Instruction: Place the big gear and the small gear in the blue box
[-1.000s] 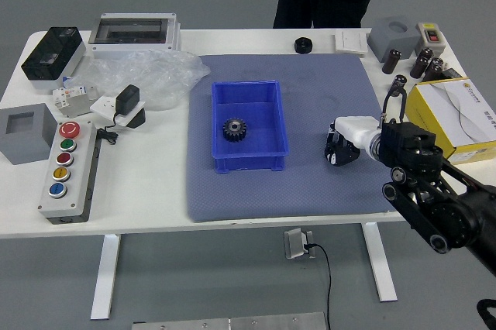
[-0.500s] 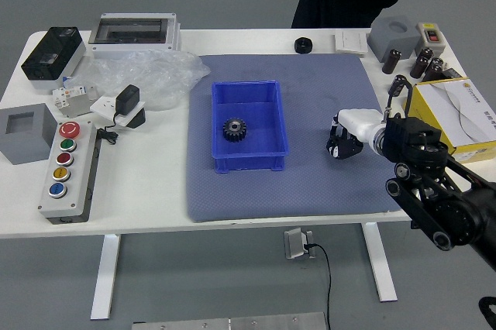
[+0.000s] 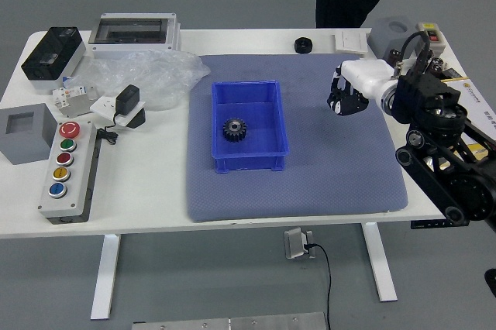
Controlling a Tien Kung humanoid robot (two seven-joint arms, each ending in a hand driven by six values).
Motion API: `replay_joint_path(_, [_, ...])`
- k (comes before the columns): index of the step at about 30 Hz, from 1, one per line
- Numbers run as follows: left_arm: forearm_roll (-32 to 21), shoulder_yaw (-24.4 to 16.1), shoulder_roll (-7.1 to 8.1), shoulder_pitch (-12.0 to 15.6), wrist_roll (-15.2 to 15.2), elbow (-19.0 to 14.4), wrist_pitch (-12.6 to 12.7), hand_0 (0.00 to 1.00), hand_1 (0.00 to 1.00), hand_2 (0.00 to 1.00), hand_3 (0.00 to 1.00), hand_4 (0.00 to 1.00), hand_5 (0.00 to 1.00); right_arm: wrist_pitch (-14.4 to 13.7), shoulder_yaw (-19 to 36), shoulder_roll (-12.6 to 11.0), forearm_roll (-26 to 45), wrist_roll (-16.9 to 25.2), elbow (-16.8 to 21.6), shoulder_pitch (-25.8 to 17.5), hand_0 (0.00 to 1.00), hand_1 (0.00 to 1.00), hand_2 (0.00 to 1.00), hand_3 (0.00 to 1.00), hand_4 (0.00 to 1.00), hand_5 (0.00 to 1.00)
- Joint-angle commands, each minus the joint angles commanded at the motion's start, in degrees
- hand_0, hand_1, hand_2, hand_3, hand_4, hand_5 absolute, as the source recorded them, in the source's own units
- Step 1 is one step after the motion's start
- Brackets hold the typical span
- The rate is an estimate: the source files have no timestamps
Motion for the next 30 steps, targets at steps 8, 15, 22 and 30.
replay_joint_path(8, [0.1,0.4,0.07,0.0,0.0,0.0,-0.1,0.809,0.806,0.782,0.722,0.472,0.159,-0.2,-2.8,4.5,0.3,0.2,-0.5,3.4,0.619,0.459,0.429,0.457,0.524,0.170])
replay_joint_path(15, [0.4,0.7,0.18,0.1,0.1,0.0,-0.1,0.809,0.806,0.782,0.722,0.473,0.161,-0.7,-4.5,8.3,0.5,0.4,-2.2,4.6,0.620,0.458,0.430,0.457,0.523,0.169])
replay_joint_path(22, [0.5,1.0,0.26,0.0,0.1,0.0,-0.2,0.809,0.805,0.783,0.722,0.473,0.161,-1.1,-5.2,10.2,1.0,0.5,-3.1,5.3,0.636,0.483,0.477,0.511,0.530,0.174])
replay_joint_path(30, [0.6,1.1,0.33,0.0,0.2,0.0,-0.2,0.809,0.805,0.782,0.722,0.472,0.159,-0.9,-4.5,10.7,2.7,0.6,-4.1,5.6,0.687,0.563,0.639,0.687,0.676,0.274])
